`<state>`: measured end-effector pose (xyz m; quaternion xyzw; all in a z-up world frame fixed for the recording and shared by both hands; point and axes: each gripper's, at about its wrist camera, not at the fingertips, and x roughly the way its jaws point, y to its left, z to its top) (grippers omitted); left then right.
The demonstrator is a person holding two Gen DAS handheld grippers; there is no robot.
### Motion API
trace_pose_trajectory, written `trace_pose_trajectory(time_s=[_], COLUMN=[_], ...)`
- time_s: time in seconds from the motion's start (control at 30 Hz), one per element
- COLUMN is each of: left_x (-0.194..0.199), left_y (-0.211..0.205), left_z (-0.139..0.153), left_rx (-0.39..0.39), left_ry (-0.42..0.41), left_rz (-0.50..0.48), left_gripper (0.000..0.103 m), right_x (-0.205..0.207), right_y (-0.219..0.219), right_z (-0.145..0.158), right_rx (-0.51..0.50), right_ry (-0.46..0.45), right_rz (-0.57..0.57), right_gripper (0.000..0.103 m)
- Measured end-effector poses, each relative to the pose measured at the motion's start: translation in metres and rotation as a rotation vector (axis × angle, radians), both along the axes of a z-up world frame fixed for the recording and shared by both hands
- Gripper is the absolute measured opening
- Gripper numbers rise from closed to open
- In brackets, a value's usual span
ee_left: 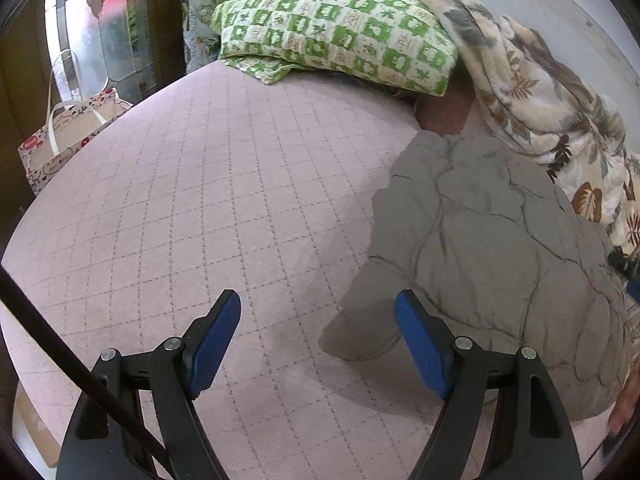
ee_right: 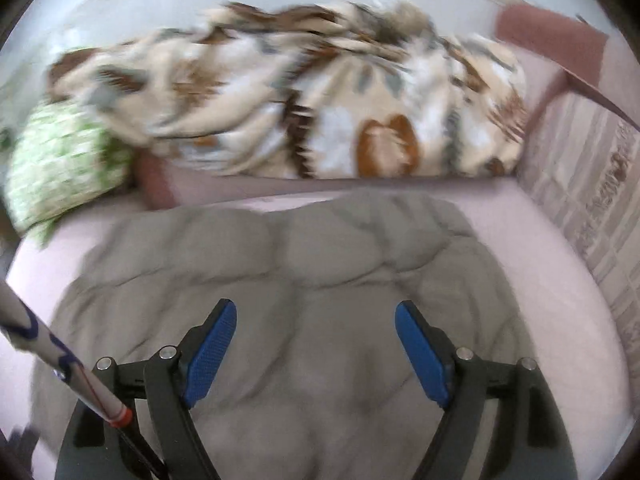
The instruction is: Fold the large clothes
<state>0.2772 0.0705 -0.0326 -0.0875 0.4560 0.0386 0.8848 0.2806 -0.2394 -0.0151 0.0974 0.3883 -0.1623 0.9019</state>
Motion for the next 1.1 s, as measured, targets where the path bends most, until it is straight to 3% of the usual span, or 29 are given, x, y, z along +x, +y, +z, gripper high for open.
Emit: trace_pose_trajectory(time_s=[0.13,0.23,0.3,0.43,0.6,0.77,0.87,1.0,1.1], left_x=[0.001,0.003,0.004,0.008,0.007,0.006,0.007,0.004,-0.001], left_y=[0.008,0.019,0.027,0.033,0.033,0.036,0.034,0.029,0.034], left_z=[-0.001,0.0,0.0,0.001,0.0,0.001,-0.003,-0.01,-0.018], left_rx=[-0.011,-0.03,-0.047,-0.07,-0.099,-0.153,-0.217,-0.346,-0.427], left_ry=[0.009,0.016,0.024,0.028,0.034,0.029,0.045,0.076,0.089], left_rz=[0.021,0.049,0.067,0.079,0.061,0.039,0.002,-0.083,-0.084], left_gripper=[0.079,0.079,0.079,0.079,0.079,0.079,0.079,0.079,0.079], right_x=[0.006,0.017,0.016,-0.008,0.001,-0.028,-0.075,-0.131,-0.173], right_y=[0.038,0.043,0.043,0.06,0.083,0.057,0.025,-0.025,-0.056], right_z=[-0.036,-0.058,-0.046,-0.017,-0.05,-0.025,-0.013,-0.024,-0.045], right_rx=[-0.014,-0.09,-0.089,-0.055,-0.115,0.03,0.114,0.276,0.401], right_ry=[0.098,0.139,0.149,0.059,0.158,0.061,0.0,-0.015,-0.028], right_rz=[0.064,0.057,0.037,0.089,0.149,0.122,0.118,0.074,0.038], right_gripper=[0.089,0.097,0.096,0.095,0.097,0.098,0.098,0.098,0.1])
